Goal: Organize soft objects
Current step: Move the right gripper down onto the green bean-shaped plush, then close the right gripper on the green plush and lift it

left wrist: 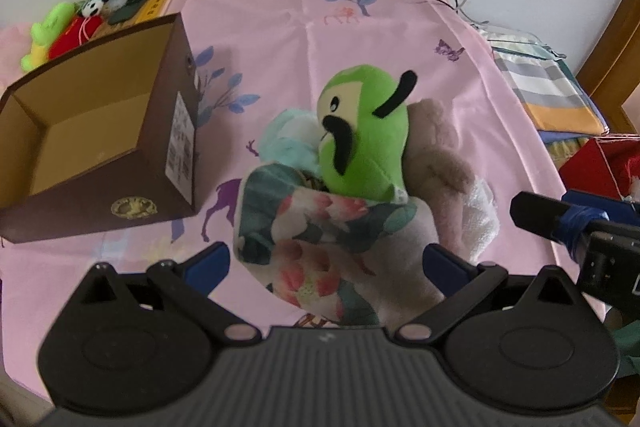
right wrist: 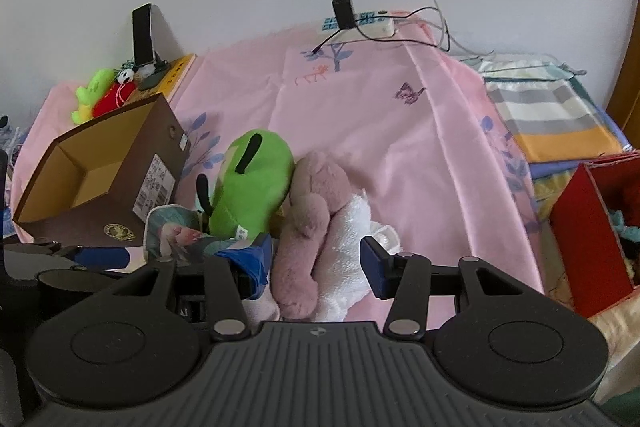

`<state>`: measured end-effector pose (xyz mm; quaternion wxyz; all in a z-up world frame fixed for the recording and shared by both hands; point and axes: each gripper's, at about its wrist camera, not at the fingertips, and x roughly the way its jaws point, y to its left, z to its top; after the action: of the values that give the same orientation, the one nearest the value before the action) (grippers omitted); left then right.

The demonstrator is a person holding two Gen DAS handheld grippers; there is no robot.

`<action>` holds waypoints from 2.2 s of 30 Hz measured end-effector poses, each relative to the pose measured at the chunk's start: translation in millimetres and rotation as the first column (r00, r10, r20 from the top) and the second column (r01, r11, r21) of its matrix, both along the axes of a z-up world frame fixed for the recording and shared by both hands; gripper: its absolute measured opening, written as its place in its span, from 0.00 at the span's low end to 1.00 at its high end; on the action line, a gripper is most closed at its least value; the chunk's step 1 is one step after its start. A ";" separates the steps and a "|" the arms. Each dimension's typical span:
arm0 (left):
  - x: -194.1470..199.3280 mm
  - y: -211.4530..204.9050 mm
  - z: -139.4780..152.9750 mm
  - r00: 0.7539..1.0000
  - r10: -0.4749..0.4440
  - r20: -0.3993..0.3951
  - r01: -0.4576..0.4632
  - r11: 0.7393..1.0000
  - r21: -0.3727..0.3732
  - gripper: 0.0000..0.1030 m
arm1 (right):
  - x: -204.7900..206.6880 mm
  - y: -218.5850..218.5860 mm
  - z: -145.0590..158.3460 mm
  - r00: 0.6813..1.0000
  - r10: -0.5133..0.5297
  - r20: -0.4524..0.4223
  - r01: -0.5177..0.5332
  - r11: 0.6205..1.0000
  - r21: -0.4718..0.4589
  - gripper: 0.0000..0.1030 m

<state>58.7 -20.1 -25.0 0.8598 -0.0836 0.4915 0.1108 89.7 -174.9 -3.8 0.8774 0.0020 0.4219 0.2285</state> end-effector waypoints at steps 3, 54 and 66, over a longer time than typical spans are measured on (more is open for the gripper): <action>-0.3 4.4 -4.6 1.000 0.004 -0.007 -0.004 1.000 0.004 0.99 | 1.8 5.0 -3.9 1.000 0.002 -0.015 -0.002 1.000 0.001 0.32; 17.8 83.0 15.1 0.975 -0.084 0.205 0.134 0.961 -0.242 0.90 | 58.7 17.8 -12.3 0.981 0.018 -0.192 0.031 0.967 0.253 0.31; 70.1 55.8 -0.2 0.932 -0.324 0.162 0.347 0.926 -0.150 0.77 | 100.5 44.7 -31.4 0.941 0.091 -0.326 0.004 0.960 0.279 0.34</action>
<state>128.8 35.7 -25.2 0.8863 -0.0808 0.4475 -0.0878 190.2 -130.2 -35.2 0.7784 0.1533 0.5293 0.3008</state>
